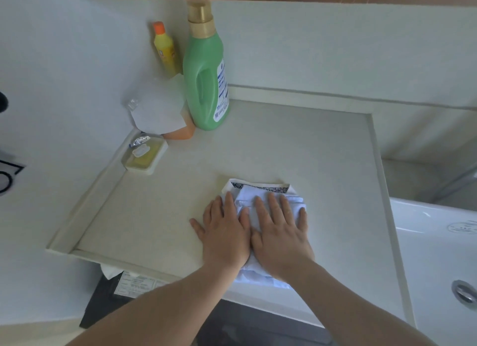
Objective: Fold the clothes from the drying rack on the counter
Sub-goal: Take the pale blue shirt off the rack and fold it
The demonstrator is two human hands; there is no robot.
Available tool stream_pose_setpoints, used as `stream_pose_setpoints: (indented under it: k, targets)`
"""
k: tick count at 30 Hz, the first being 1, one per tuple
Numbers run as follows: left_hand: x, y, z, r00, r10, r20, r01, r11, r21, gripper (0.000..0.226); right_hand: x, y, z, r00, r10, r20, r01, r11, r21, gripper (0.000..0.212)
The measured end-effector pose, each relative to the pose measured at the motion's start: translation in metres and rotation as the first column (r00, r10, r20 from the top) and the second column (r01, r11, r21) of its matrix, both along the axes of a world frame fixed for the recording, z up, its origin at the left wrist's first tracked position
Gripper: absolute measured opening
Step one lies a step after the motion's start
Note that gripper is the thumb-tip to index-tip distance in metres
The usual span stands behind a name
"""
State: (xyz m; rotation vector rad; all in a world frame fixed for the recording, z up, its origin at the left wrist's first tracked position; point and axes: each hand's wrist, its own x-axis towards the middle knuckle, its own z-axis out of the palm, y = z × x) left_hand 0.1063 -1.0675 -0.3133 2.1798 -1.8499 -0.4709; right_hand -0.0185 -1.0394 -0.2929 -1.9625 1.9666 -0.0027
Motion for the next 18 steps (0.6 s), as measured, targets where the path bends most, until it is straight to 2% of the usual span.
stream_pose_setpoints:
  k: [6,9,12,15,18]
  targets:
    - [-0.001,0.000,-0.002,0.999,0.025,0.038,-0.023,0.998,-0.051,0.062,-0.002,-0.002,0.005,0.995,-0.023,0.093,0.026,0.999,-0.025,0.065]
    - [-0.004,0.004,0.001,0.989,0.127,0.075,-0.117,0.985,-0.125,0.063,-0.005,-0.002,0.002,0.992,-0.023,0.120,0.031,0.997,-0.064,0.060]
    - [-0.006,0.010,0.009,0.970,0.229,0.084,-0.219,0.968,-0.120,0.070,-0.009,-0.001,-0.005,0.966,-0.109,0.234,0.156,0.969,-0.193,0.060]
    - [-0.004,0.018,0.020,0.953,0.290,0.090,-0.294,0.955,0.037,0.091,-0.018,0.005,-0.013,0.897,-0.278,0.345,0.376,0.889,-0.261,0.048]
    - [-0.003,0.026,0.030,0.950,0.311,0.014,-0.305,0.923,0.233,0.097,-0.030,0.017,-0.013,0.787,-0.476,0.392,0.577,0.794,-0.194,0.054]
